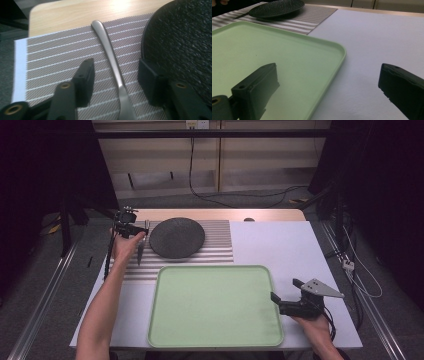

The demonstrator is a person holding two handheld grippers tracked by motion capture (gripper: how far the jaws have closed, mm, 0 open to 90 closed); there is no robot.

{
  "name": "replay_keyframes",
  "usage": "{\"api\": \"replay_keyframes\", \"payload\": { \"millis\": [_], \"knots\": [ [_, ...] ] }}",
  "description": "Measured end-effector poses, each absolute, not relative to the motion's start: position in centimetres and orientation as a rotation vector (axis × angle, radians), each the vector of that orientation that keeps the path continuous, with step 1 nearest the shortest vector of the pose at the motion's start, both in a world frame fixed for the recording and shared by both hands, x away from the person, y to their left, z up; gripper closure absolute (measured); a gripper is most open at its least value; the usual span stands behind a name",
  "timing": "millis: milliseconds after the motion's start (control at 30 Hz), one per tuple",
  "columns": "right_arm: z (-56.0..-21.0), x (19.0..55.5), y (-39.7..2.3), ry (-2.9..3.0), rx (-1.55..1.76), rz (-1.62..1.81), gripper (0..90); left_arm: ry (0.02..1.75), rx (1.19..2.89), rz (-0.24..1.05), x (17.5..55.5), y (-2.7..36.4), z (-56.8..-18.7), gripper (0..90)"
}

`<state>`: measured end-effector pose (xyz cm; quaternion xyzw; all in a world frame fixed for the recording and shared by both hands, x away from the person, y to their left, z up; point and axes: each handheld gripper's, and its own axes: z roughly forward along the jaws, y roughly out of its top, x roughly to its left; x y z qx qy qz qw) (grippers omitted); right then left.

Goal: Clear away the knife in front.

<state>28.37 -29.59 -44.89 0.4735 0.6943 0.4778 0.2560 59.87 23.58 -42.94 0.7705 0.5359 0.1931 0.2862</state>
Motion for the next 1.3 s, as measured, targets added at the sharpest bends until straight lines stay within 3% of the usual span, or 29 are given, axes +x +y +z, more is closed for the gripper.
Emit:
{"api": "replay_keyframes", "payload": {
  "millis": [467, 833, 1300],
  "knots": [
    [-44.9, 28.4, -29.6, 1.882, 1.298, 1.293, 2.5, 1.477, 2.154, 0.520, 61.6, 22.0, -44.5, 72.5],
    [-44.9, 28.4, -29.6, 1.881, 1.293, 1.298, 2.5, 1.555, 2.099, 0.416, 62.0, 22.5, -44.4, 79.3],
    [-45.0, 28.4, -29.7, 1.880, 1.293, 1.295, 2.5, 1.567, 2.128, 0.411, 62.0, 22.2, -44.1, 80.0]
  ]
}}
